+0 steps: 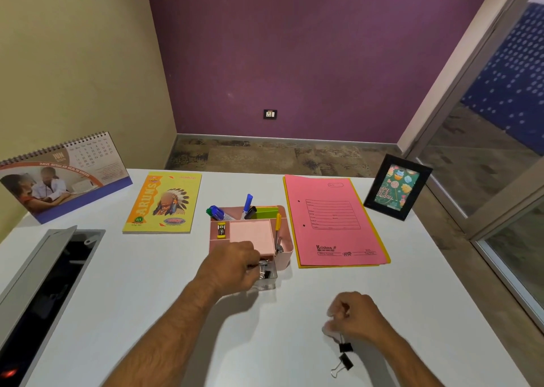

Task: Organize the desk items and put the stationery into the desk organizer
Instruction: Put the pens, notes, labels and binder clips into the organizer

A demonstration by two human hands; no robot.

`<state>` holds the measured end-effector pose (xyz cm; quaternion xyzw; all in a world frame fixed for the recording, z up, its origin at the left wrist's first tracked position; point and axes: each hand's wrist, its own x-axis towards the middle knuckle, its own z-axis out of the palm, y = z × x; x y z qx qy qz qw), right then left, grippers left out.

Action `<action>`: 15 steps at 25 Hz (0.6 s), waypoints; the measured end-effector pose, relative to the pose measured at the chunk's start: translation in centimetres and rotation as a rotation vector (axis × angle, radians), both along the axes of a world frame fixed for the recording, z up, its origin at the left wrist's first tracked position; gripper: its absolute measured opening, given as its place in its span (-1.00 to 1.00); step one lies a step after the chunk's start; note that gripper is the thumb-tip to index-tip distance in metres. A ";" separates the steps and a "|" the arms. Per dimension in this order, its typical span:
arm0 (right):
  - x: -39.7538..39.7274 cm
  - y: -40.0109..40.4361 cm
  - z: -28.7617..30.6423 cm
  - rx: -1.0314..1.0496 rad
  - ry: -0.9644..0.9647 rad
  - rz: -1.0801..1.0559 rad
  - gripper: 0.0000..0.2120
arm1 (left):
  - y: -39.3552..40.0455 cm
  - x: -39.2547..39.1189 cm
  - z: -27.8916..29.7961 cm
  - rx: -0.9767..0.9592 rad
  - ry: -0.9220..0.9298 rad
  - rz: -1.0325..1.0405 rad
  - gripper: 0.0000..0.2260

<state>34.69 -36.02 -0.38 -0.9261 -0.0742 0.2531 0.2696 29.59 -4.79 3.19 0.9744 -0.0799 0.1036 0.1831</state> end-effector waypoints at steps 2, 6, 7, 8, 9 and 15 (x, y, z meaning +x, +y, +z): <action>-0.2 -0.8 -0.3 -0.271 0.047 0.075 -0.50 | 0.1 -0.2 -0.1 0.139 0.080 -0.003 -0.82; -0.9 -0.5 -1.2 -0.452 0.133 0.057 -0.49 | -0.7 -0.3 -0.2 0.350 0.229 -0.018 -0.77; -0.9 -0.3 -1.5 -0.432 0.137 0.035 -0.55 | -0.9 -0.2 -0.3 0.397 0.260 -0.015 -0.76; -0.9 -0.1 -1.7 -0.416 0.134 0.016 -0.61 | -1.0 -0.1 -0.4 0.435 0.291 -0.004 -0.76; -0.8 0.1 -2.0 -0.402 0.128 0.007 -0.66 | -1.0 0.1 -0.5 0.461 0.320 0.008 -0.76; -0.8 1.4 -3.6 -0.157 -0.117 -0.043 -0.98 | -0.9 1.2 -0.8 0.573 0.403 -0.013 -0.75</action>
